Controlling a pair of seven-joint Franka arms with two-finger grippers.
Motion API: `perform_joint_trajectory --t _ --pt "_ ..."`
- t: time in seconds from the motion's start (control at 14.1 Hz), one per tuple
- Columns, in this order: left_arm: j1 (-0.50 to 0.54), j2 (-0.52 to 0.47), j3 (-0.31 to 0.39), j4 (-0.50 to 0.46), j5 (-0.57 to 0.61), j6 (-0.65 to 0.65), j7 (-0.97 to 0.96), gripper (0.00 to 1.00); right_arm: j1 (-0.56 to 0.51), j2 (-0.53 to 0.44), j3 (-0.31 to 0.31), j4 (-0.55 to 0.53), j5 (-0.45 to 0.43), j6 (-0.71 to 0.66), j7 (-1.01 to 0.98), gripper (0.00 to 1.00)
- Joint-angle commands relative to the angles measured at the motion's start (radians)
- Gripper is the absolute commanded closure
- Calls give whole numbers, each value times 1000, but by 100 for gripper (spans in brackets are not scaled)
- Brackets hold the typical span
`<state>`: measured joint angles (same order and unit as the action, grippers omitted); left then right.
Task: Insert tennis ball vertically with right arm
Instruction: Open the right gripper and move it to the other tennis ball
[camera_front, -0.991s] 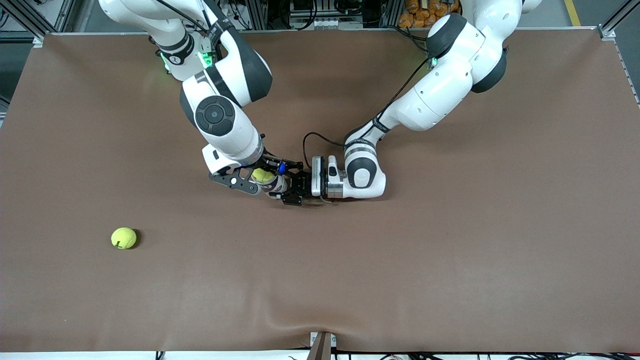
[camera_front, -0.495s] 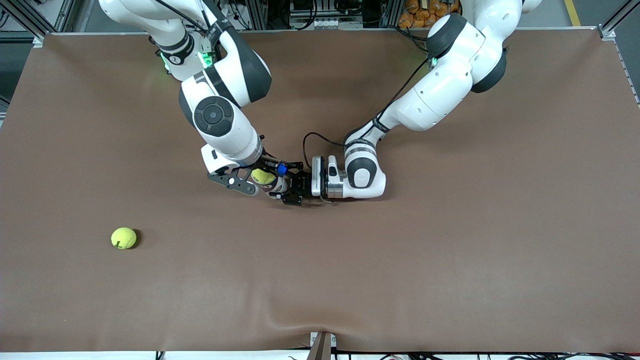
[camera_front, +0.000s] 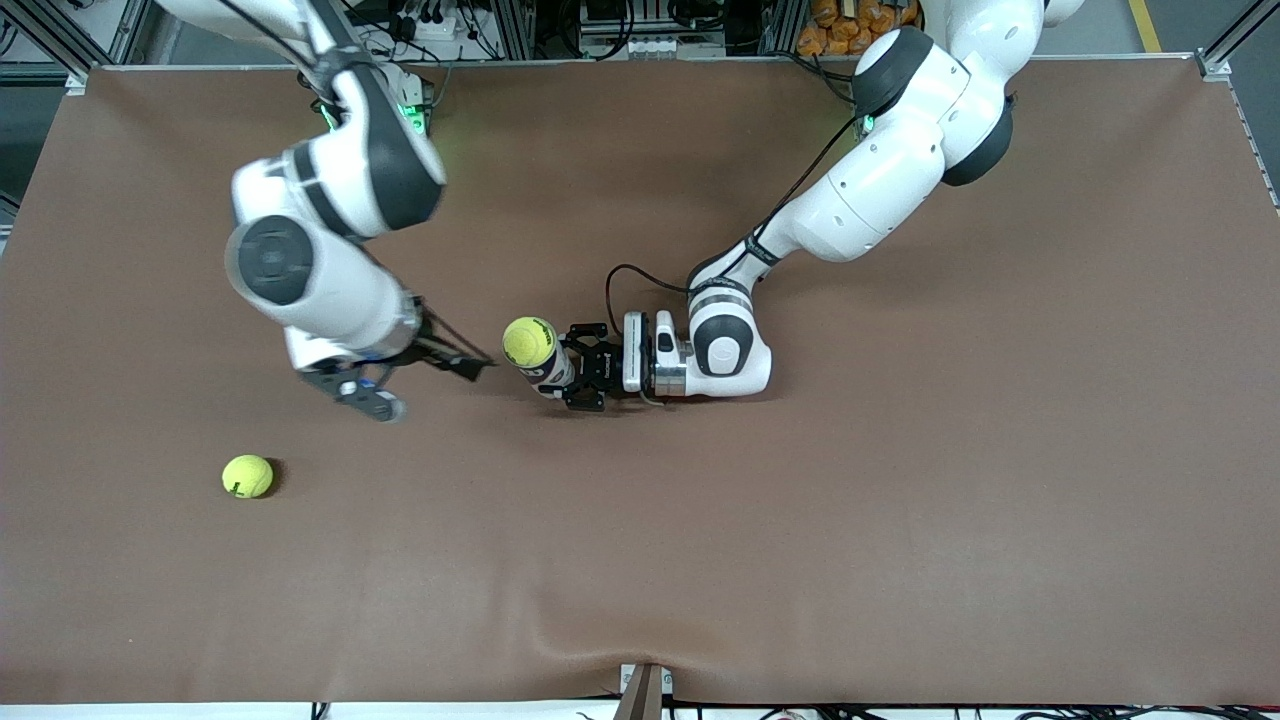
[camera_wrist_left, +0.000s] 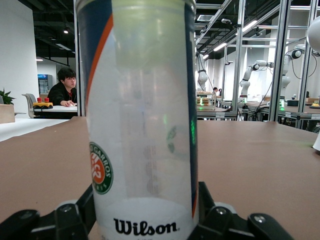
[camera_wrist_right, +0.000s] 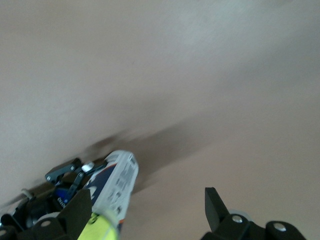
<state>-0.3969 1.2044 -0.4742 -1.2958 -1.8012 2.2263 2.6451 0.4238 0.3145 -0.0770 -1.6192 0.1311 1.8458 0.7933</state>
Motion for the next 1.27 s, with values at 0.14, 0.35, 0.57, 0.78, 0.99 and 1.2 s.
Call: perform_joint_trajectory --t 0.14,0.35,0.57,0.78,0.99,1.2 --pt "-5 9 19 1 -33 -13 36 16 -95 -22 6 4 -74 -37 -142 0" --pt "-5 9 19 0 -33 -23 36 8 -198 -9 6 4 -93 -39 -322 0" --pt "-3 9 19 0 -33 -30 41 0 -301 29 6 5 -145 -17 -544 0" --pt "-3 9 19 0 -33 -30 42 0 -378 89 6 6 -156 71 -698 0" --pt "-5 9 19 0 -33 -31 42 0 -459 176 6 28 -157 202 -770 0" --pt "-8 9 19 0 -35 -30 42 0 -490 260 8 73 -151 263 -743 0"
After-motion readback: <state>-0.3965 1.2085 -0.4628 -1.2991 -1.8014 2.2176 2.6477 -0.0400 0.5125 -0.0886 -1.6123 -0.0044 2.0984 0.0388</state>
